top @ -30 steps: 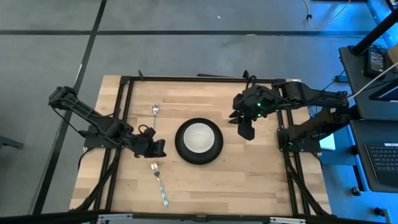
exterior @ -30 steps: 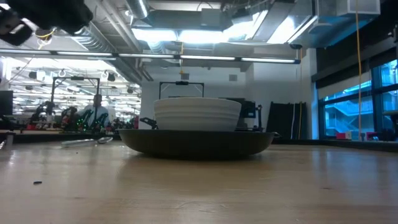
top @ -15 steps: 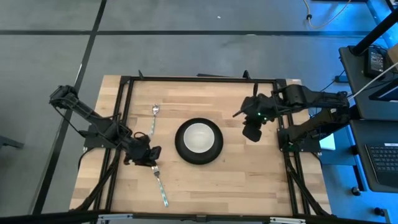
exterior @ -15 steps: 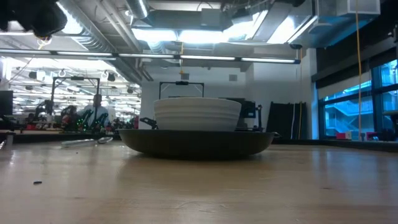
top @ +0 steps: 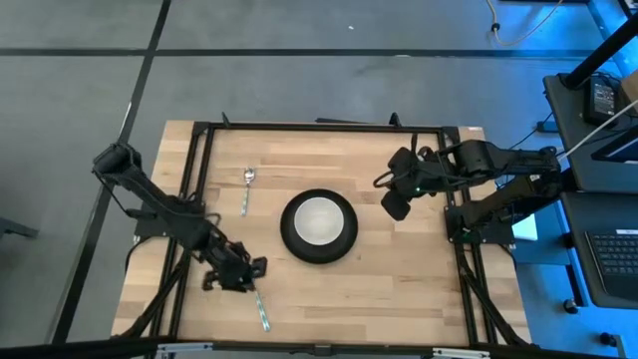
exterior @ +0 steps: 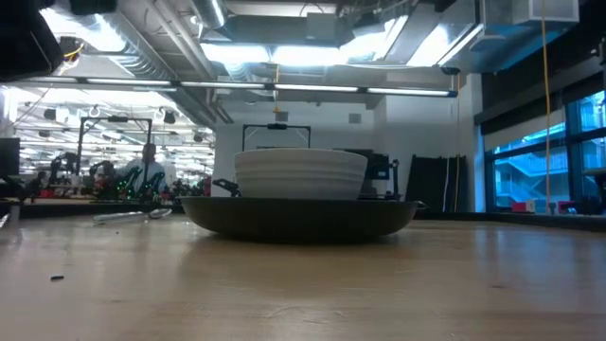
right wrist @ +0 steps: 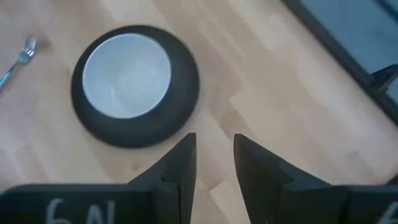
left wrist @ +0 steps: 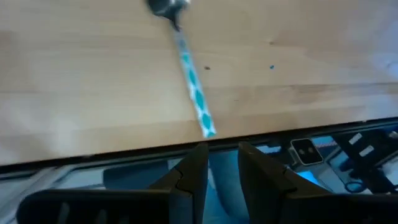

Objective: Set table place
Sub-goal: Put the fork to the left side of the plate

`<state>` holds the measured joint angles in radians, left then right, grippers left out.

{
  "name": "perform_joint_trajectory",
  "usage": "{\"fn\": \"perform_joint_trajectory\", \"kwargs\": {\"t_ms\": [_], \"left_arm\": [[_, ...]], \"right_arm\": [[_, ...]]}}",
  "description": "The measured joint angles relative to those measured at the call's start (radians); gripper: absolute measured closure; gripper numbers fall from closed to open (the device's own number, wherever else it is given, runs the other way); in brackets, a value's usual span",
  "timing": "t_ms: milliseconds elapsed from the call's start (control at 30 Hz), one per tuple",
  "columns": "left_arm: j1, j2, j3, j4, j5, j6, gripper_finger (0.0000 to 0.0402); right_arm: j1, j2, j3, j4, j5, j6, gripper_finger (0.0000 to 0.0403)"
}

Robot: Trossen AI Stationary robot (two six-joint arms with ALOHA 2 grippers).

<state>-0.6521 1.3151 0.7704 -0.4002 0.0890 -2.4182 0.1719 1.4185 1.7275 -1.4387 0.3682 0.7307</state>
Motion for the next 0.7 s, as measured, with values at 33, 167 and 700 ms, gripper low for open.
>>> {"fn": "perform_joint_trajectory", "kwargs": {"t_ms": [33,167,700], "left_arm": [[0.0,0.035,0.0,0.044,-0.001,0.003,0.0319],[-0.014,0.166,0.0,0.16,-0.004,0.009,0.0319],[-0.031,0.342,0.001,0.245,0.045,-0.015,0.0319]], "right_arm": [[0.0,0.0,0.0,0.0,0.014,0.0,0.0295],[0.0,0.0,0.0,0.0,0.067,-0.002,0.0295],[-0.004,0.0,0.0,0.003,0.087,-0.083,0.0295]]}}
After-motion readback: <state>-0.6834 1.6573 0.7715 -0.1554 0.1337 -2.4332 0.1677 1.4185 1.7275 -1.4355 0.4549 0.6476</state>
